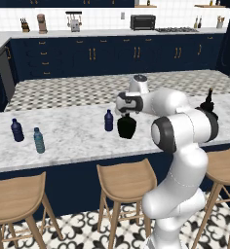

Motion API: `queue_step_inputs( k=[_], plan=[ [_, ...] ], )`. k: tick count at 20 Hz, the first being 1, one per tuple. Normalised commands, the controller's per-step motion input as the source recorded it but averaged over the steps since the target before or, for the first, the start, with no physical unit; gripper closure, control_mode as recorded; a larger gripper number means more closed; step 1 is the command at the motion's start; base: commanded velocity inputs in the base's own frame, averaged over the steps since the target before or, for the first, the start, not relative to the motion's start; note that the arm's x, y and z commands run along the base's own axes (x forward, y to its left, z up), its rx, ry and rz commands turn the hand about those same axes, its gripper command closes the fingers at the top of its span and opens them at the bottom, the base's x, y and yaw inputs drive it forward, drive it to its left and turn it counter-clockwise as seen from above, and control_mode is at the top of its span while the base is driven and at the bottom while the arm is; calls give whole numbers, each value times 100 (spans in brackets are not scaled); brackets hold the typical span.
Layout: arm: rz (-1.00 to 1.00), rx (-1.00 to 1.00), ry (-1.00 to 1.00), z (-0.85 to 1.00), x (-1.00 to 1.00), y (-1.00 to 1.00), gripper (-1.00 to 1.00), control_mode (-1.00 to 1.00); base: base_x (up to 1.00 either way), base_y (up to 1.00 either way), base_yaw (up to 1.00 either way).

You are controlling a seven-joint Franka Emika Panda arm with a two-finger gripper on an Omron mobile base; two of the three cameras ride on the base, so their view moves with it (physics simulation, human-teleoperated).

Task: Move the plastic bottles in the middle to the plastics group, and the glass bottles in the middle to the glass group.

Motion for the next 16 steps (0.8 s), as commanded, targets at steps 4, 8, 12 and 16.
queue_step_inputs(
  k=[4, 8, 12, 16],
  plan=[
    [0, 0, -5, 0, 28, 0, -100, -100, 0, 0, 0],
    [0, 0, 0, -4, 21, 0, -100, -100, 0, 0, 0],
    [0, 0, 0, -6, 29, 0, -100, -100, 0, 0, 0],
    [0, 0, 0, -19, 13, 0, -100, -100, 0, 0, 0]
  ],
)
